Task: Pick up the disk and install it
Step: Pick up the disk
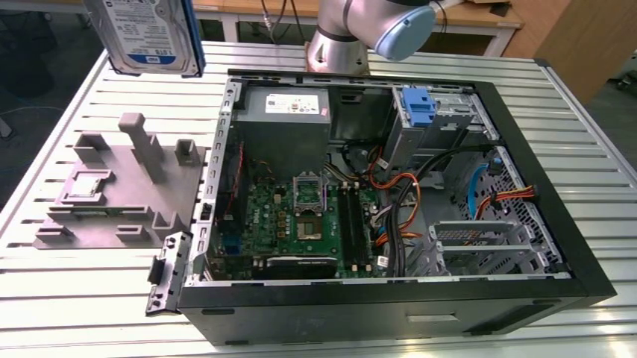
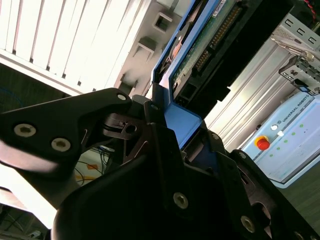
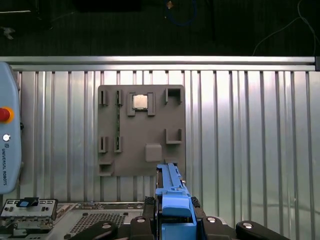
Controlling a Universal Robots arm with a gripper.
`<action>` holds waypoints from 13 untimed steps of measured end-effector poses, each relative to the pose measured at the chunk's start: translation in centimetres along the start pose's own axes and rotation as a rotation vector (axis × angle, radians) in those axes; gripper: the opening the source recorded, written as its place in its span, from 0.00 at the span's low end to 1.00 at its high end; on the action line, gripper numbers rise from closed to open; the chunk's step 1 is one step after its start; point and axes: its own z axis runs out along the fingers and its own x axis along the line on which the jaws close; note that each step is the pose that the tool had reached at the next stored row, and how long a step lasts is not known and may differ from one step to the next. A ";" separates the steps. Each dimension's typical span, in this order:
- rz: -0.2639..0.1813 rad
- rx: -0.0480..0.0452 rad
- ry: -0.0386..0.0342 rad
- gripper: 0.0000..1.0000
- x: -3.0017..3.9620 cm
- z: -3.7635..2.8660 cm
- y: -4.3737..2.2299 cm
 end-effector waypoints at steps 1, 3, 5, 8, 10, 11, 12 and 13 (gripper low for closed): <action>0.000 0.0000 0.0000 0.37 0.01 0.00 -0.02; 0.000 0.0001 0.0003 0.37 0.07 0.00 -0.05; 0.000 0.0001 0.0013 0.37 0.19 0.00 -0.06; 0.000 0.0001 0.0037 0.37 0.40 -0.01 -0.06; 0.000 0.0002 0.0049 0.37 0.55 -0.01 -0.07; 0.000 0.0001 0.0056 0.37 0.64 -0.02 -0.07; 0.000 0.0001 0.0062 0.37 0.73 -0.02 -0.07; 0.000 0.0001 0.0067 0.37 0.82 -0.02 -0.07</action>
